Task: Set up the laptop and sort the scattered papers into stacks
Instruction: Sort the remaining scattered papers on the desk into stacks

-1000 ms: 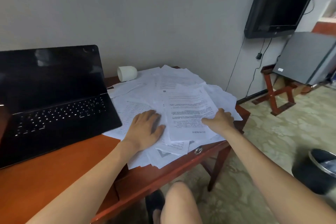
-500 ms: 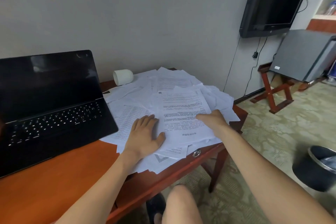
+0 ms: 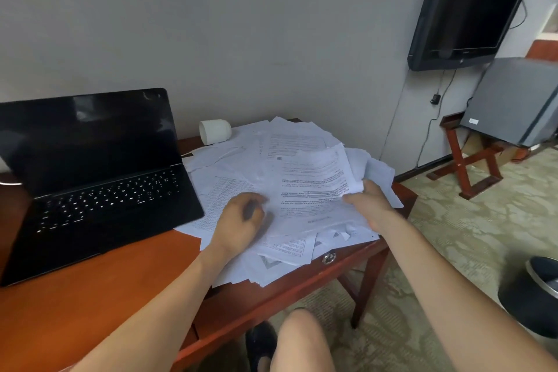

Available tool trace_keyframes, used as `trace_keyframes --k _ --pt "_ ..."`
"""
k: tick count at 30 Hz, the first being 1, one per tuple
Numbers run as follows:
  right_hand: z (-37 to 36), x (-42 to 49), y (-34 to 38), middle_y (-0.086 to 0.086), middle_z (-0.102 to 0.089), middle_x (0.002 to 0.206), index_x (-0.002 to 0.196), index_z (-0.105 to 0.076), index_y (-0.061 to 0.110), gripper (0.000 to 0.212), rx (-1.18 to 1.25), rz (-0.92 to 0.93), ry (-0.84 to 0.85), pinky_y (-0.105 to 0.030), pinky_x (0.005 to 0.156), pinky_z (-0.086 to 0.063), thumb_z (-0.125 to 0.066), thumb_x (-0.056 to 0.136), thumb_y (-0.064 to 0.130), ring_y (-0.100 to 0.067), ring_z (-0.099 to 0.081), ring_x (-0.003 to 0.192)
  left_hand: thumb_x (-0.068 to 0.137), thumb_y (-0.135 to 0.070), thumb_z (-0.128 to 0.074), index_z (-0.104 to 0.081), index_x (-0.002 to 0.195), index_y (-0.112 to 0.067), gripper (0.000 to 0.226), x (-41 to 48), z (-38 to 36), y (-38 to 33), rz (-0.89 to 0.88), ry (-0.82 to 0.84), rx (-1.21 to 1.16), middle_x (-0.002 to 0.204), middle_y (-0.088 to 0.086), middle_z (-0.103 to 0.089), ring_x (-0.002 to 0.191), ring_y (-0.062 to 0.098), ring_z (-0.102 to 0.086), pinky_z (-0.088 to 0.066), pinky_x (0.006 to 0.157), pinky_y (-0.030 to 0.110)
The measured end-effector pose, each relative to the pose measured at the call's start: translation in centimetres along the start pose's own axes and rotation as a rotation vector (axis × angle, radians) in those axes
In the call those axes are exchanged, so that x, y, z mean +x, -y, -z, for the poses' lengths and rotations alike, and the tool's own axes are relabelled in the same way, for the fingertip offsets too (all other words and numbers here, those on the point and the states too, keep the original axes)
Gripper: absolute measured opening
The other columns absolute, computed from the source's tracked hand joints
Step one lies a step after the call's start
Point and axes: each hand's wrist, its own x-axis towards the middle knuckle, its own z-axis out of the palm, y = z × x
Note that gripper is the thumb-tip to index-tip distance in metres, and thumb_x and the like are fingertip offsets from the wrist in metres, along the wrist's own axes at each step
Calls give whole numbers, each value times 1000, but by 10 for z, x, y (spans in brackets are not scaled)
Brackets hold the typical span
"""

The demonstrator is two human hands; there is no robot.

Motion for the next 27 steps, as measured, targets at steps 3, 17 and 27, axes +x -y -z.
trace_keyframes --k 3,17,27 --pt "4 -6 -3 -4 -64 121 121 -54 17 31 34 123 -3 -27 73 -47 -64 95 3 -16 -60 100 93 -28 -52 -69 101 -26 19 -4 4 -2 -14 -244 -145 109 -13 -69 107 2 -61 -45 95 22" --pt "-52 -30 24 18 -70 120 128 -59 36 33 119 308 194 -21 85 -51 -58 103 16 0 -66 109 92 -27 -80 -47 142 -11 62 6 48 -13 456 48 -807 127 12 -73 112 31 -73 -57 100 55" --pt "-107 -25 22 0 -71 109 128 -58 18 25 -168 386 302 -35 98 -52 -55 103 16 -17 -66 108 103 -3 -55 -63 128 -28 36 -10 86 32 354 -234 -335 121 -9 -72 114 15 -68 -54 106 45"
